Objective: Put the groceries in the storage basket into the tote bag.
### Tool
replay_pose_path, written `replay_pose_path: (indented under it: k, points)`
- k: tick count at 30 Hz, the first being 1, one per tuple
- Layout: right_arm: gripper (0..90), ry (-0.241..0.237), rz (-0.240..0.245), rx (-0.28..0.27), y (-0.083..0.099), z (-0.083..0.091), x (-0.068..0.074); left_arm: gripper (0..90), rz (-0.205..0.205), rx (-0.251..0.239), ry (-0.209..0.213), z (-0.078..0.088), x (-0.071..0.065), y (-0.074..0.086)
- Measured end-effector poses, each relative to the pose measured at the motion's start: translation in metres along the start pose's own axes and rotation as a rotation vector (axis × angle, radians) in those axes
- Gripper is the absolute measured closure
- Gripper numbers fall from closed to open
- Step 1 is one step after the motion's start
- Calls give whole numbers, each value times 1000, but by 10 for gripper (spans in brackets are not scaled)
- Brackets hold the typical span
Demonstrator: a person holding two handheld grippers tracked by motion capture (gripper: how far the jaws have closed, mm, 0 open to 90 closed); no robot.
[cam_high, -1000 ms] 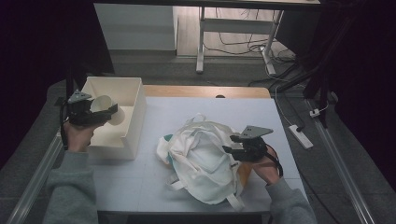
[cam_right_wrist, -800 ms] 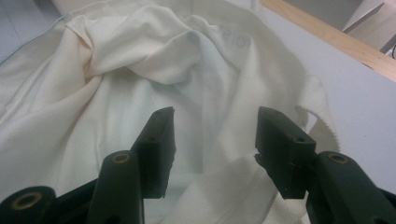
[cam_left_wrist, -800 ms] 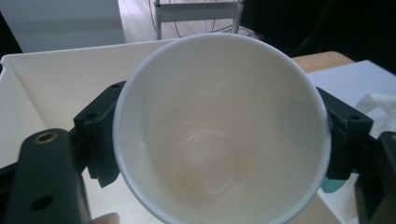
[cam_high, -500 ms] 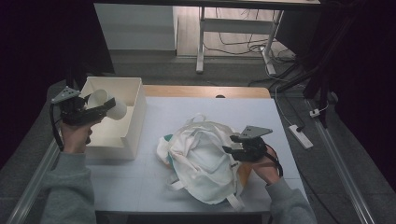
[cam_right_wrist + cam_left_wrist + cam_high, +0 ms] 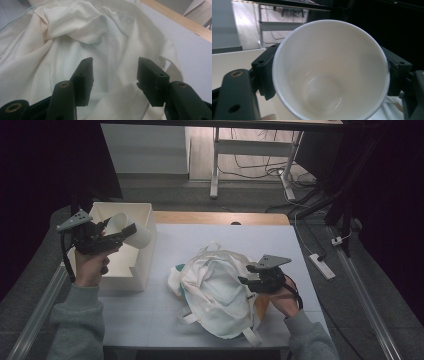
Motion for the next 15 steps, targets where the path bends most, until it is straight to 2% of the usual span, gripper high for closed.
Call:
replay_pose_path:
  k: [8, 15]
  points:
    - [471, 2, 3, -4, 0, 1, 0, 194, -33, 2, 78, -16, -24, -6]
    - [470, -2, 7, -7, -1, 1, 1, 194, -65, 31, 140, -33, -43, -7]
Point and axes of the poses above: each handheld gripper's, and its own axes: z roughly backward along the jaws, y roughly out of its underside, x roughly to its left, the point moved 3 cm from there along -z, roughly forward along the jaws, and after that the axes turned 15 degrees about -z, right-handed, at the moved point
